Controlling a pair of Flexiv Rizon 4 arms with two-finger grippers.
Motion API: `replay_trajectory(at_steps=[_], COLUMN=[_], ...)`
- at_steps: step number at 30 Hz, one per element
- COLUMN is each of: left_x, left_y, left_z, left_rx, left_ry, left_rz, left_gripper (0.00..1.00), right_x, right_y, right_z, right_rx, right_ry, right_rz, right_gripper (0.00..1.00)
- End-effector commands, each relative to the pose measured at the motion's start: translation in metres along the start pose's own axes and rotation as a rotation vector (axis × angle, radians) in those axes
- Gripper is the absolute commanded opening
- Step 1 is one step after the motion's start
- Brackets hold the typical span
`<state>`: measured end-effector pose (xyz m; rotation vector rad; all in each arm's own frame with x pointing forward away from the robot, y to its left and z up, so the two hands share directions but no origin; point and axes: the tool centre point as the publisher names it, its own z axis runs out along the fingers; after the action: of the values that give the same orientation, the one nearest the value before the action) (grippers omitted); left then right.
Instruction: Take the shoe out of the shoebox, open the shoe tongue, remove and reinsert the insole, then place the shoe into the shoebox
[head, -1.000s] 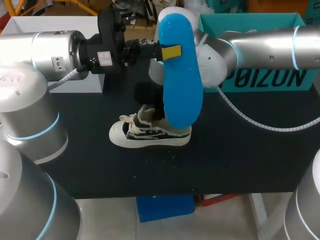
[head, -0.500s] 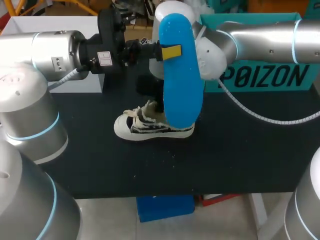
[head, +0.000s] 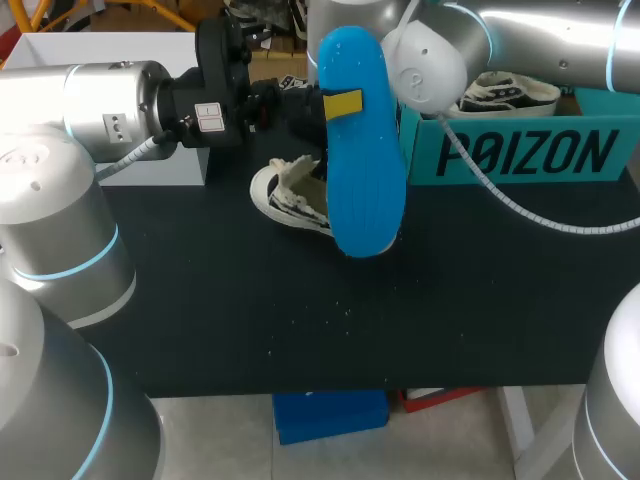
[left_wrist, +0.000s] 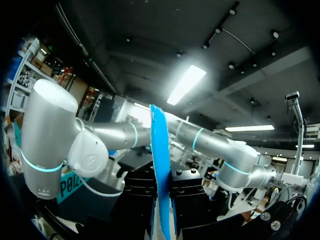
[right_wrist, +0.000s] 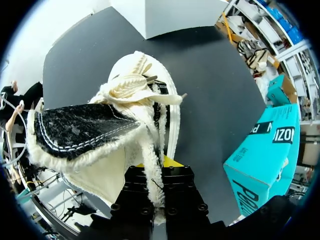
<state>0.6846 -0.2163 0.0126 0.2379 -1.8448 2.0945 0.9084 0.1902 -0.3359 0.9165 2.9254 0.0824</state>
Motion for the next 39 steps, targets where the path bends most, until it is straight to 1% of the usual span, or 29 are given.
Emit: replay_trajectory(at_steps=[1, 2, 3, 5, 8, 11, 17, 21, 27, 28, 32, 36, 37, 39], left_x=[0.0, 0.0, 0.0, 0.0, 0.0, 0.0, 0.0, 0.0, 0.0, 0.0, 0.0, 0.0, 0.0, 0.0], left_y=[0.001, 0.001, 0.001, 0.001, 0.001, 0.001, 0.001, 0.001, 0.001, 0.001, 0.001, 0.001, 0.001, 0.001], left_z=[0.001, 0.001, 0.001, 0.001, 0.001, 0.001, 0.001, 0.001, 0.001, 0.001, 0.001, 0.001, 0.001, 0.001], left_rx=[-0.001, -0.001, -0.001, -0.001, -0.001, -0.001, -0.001, -0.001, -0.001, -0.001, -0.001, -0.001, -0.001, -0.001], left_ry=[-0.003, -0.003, -0.003, -0.003, -0.003, -0.003, -0.003, -0.003, -0.003, -0.003, -0.003, -0.003, -0.003, -0.003], left_rz=[-0.001, -0.001, -0.001, -0.001, -0.001, -0.001, -0.001, -0.001, -0.001, -0.001, -0.001, -0.001, -0.001, -0.001], left_gripper=[0.0, 0.0, 0.0, 0.0, 0.0, 0.0, 0.0, 0.0, 0.0, 0.0, 0.0, 0.0, 0.0, 0.0], right_x=[0.002, 0.002, 0.002, 0.004, 0.007, 0.009, 0.006, 0.004, 0.001, 0.0, 0.001, 0.003, 0.004, 0.005], right_y=[-0.006, -0.006, -0.005, -0.003, -0.001, 0.001, 0.003, 0.003, 0.003, 0.003, 0.004, 0.002, 0.002, 0.001], right_z=[-0.002, -0.002, -0.003, -0.004, -0.001, 0.003, 0.01, 0.013, 0.02, 0.023, 0.039, 0.052, 0.055, 0.06], right_rx=[-0.045, -0.059, -0.069, -0.085, -0.085, -0.073, -0.051, -0.045, -0.044, -0.053, -0.039, -0.045, -0.064, -0.071], right_ry=[-0.115, -0.114, -0.13, -0.126, -0.141, -0.154, -0.186, -0.183, -0.194, -0.191, -0.203, -0.201, -0.203, -0.195], right_rz=[0.74, 0.806, 0.847, 0.935, 1.052, 1.132, 1.251, 1.289, 1.3, 1.288, 1.255, 1.236, 1.221, 1.214], right_gripper=[0.0, 0.0, 0.0, 0.0, 0.0, 0.0, 0.0, 0.0, 0.0, 0.0, 0.0, 0.0, 0.0, 0.0])
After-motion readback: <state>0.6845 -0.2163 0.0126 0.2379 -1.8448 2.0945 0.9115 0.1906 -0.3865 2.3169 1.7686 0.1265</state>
